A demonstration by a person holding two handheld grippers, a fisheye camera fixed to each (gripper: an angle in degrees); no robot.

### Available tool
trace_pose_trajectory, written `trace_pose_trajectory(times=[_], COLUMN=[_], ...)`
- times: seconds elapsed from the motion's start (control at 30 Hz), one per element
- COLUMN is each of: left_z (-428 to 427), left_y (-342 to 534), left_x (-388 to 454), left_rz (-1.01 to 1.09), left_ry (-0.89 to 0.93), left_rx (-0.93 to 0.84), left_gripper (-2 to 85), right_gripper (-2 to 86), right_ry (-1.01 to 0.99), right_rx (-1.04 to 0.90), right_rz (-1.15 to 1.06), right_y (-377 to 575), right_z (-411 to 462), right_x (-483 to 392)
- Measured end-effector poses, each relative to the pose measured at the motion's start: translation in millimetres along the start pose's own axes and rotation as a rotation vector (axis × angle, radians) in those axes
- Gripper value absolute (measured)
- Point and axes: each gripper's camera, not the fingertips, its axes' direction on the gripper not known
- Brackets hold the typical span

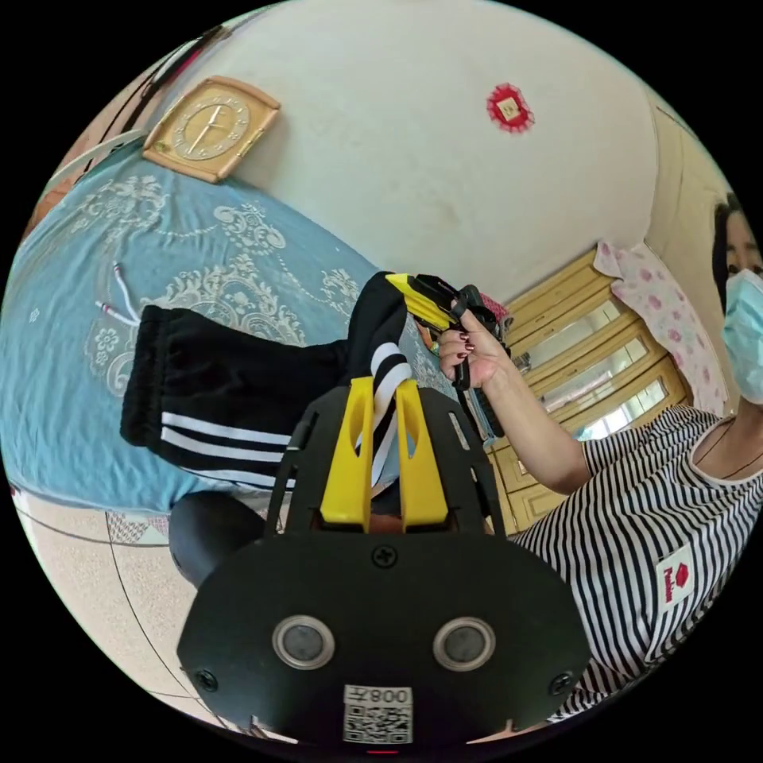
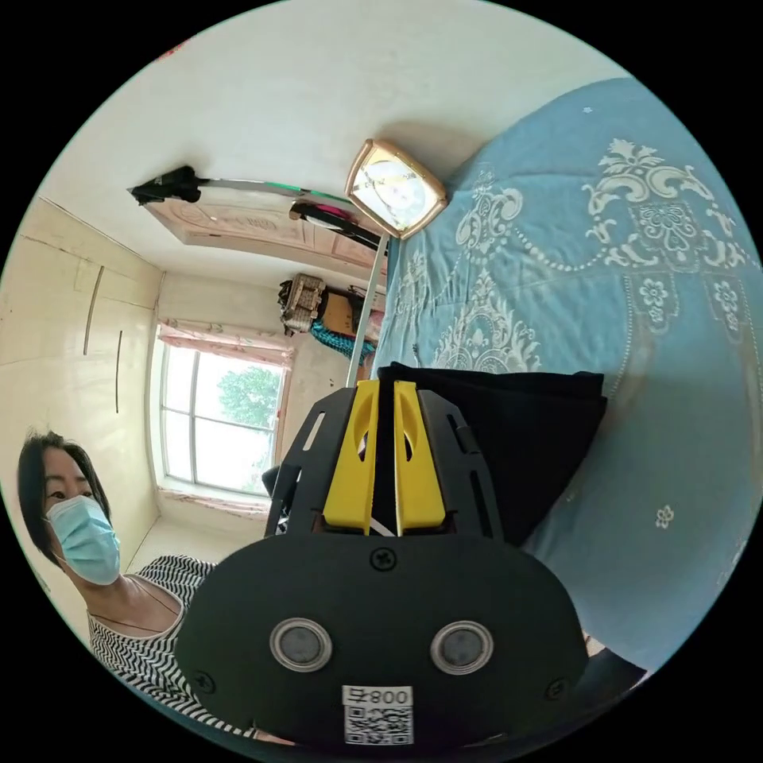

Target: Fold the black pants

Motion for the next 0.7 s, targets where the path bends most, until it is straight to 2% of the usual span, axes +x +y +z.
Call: trace_pose_trajectory(times=[0.43, 0.7], left_z=[-96.5, -121.5], left_y=[27.4, 40.0], left_x=[-141.5, -186.7], left_rz=[-0.259, -0.338], left_ry=[-0.112, -0.106], left_rx=[0.105, 0.123], left_gripper=[5.0, 5.7], right_gripper=[2.9, 4.2], right_ry=[0.168, 0.187], right_rx=[-0.277, -0.339], right_rz=[-0.020, 0.027], right_y=[-70.6, -86.5], right_z=[232.1, 313.5], right_x=[-42.8, -45.3])
